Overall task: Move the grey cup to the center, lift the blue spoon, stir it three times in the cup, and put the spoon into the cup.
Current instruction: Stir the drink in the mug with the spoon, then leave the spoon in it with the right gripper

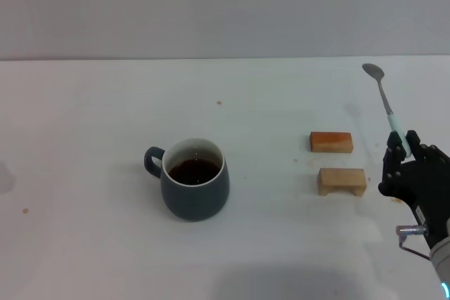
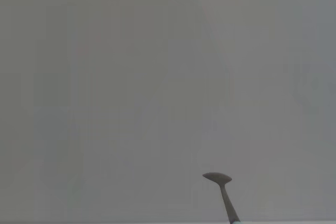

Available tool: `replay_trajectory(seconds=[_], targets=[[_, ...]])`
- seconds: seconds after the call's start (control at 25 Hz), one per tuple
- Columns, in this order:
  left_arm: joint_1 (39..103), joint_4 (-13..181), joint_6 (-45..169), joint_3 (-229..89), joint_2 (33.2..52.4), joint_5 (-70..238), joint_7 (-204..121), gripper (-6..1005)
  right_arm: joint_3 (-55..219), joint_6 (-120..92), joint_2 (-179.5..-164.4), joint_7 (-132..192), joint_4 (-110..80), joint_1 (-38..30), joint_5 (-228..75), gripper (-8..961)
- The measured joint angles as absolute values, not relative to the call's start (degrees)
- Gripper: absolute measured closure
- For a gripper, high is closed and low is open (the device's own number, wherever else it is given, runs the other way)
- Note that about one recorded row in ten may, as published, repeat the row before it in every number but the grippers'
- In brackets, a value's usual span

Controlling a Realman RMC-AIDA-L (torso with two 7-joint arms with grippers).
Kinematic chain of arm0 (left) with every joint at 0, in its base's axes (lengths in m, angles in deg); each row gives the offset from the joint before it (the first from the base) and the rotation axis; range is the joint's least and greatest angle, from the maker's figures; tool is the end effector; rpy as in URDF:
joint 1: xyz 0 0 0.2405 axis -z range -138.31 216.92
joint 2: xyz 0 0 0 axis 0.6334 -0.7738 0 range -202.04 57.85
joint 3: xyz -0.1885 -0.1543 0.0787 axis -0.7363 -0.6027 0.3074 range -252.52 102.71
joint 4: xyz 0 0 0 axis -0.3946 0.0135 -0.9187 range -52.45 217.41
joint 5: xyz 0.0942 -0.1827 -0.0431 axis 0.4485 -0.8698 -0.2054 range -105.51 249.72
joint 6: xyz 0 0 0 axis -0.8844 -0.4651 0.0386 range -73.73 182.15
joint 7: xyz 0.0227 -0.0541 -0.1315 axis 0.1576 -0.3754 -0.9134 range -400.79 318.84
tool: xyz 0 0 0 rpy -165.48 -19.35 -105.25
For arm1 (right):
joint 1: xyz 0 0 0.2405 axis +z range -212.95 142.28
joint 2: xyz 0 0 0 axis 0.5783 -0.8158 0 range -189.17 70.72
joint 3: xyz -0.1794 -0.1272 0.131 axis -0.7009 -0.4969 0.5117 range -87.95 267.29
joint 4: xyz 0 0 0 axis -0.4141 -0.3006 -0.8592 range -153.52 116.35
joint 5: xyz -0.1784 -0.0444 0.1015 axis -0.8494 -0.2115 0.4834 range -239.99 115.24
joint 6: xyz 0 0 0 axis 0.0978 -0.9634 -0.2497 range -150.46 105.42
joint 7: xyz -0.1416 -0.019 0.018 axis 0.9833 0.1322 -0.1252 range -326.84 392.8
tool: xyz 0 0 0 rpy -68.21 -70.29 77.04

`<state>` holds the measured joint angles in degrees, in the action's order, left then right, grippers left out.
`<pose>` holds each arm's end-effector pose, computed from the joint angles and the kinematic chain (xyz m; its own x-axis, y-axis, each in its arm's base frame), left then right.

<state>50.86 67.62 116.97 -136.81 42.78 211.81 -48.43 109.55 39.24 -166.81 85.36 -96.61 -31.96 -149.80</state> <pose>-0.4033 0.2710 0.0269 0.7215 0.0657 0.6892 0.6841 0.0859 -0.7243 0.2276 0.2250 -0.0577 0.7047 -0.1396 -0.6956 -0.7087 -0.0916 -0.6995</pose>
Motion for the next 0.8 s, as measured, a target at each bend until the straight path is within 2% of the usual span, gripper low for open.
replay_trajectory(seconds=[0.04, 0.12, 0.16, 0.24, 0.32, 0.4, 0.44, 0.56, 0.6, 0.8], targets=[[50.9, 67.6, 116.9, -137.0, 42.78, 211.8, -48.4, 998, 109.6, 37.8, -165.69, 84.4, -97.4, -31.8, -150.4, 794], [50.9, 67.6, 116.8, -137.2, 42.78, 212.0, -48.4, 998, 109.7, 37.1, -165.17, 84.2, -97.8, -31.7, -150.4, 794], [50.9, 67.6, 116.8, -137.3, 42.78, 212.0, -48.4, 998, 109.7, 36.1, -164.19, 84.1, -98.4, -31.3, -150.7, 794], [51.0, 67.6, 116.7, -137.3, 42.78, 212.0, -48.4, 998, 109.5, 35.5, -163.14, 84.0, -99.0, -30.9, -151.1, 794], [51.0, 67.6, 116.7, -137.3, 42.78, 212.0, -48.4, 998, 109.5, 35.2, -162.70, 84.0, -99.4, -30.8, -151.2, 794], [51.0, 67.7, 116.7, -137.2, 42.78, 212.0, -48.4, 998, 109.6, 33.2, -161.05, 84.0, -101.2, -30.7, -152.4, 794], [51.0, 67.7, 116.7, -137.2, 42.78, 212.0, -48.4, 998, 109.6, 33.2, -161.05, 84.0, -101.2, -30.7, -152.4, 794], [51.0, 67.7, 116.7, -137.2, 42.77, 212.0, -48.5, 998, 110.1, 30.0, -159.18, 84.0, -103.1, -30.6, -153.9, 794], [51.0, 67.7, 116.7, -137.2, 42.77, 212.0, -48.5, 998, 110.1, 30.0, -159.18, 84.0, -103.1, -30.6, -153.9, 794], [51.0, 67.9, 116.7, -137.2, 42.77, 212.0, -48.4, 999, 110.8, 26.6, -157.13, 83.9, -104.6, -30.1, -154.5, 794]])
